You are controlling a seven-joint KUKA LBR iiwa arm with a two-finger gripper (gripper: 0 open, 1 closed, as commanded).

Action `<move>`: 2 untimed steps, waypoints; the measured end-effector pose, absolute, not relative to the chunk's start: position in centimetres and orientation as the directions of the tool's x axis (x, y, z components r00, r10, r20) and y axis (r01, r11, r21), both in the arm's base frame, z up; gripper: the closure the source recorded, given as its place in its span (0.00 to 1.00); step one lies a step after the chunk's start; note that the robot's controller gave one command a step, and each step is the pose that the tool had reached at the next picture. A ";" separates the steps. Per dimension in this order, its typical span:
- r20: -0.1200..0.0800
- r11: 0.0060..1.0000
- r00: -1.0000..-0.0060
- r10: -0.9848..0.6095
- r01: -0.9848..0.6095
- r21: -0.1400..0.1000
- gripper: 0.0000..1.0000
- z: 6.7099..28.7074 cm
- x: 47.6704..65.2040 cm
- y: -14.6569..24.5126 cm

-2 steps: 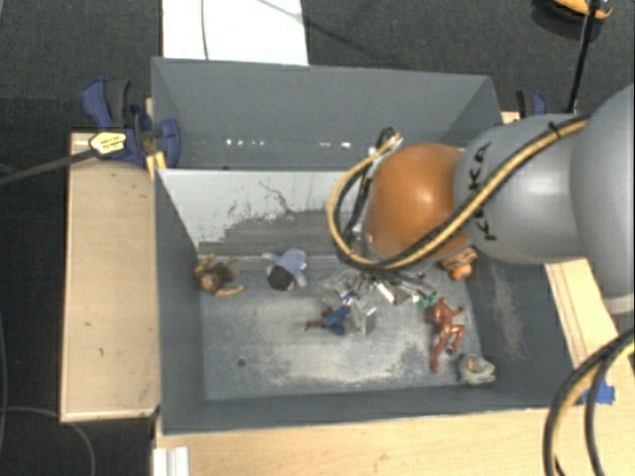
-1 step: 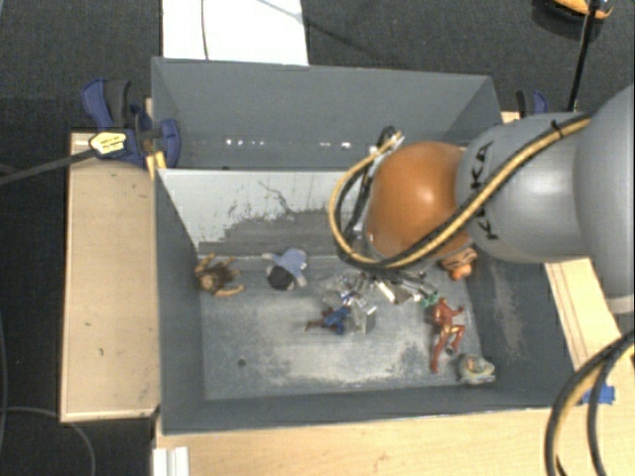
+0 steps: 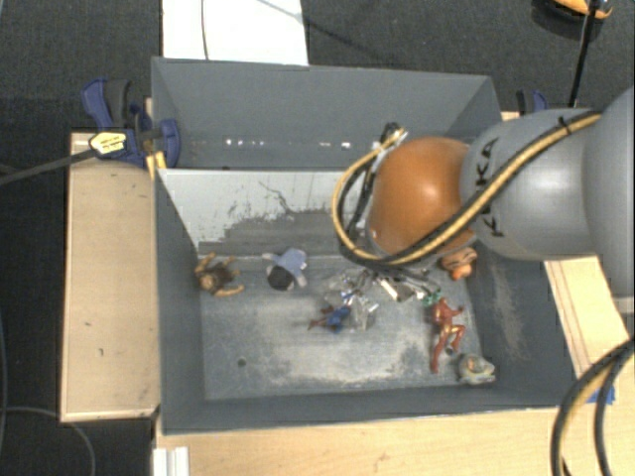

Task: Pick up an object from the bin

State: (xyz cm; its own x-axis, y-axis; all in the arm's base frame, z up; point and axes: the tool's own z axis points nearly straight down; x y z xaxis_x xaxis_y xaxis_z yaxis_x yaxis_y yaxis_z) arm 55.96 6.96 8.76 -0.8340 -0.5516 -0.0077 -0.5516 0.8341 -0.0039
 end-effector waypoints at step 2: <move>-0.014 0.835 -0.835 -0.550 -0.550 -0.005 1.00 10.4 56.1 7.0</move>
Offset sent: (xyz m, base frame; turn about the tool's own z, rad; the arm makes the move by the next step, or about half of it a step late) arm 0.0000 0.0000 0.0305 0.0000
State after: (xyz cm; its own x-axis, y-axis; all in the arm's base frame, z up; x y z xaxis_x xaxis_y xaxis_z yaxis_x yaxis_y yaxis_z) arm 56.08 7.05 10.43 -0.8352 -0.5498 -0.0139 -0.5498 0.8353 -0.0053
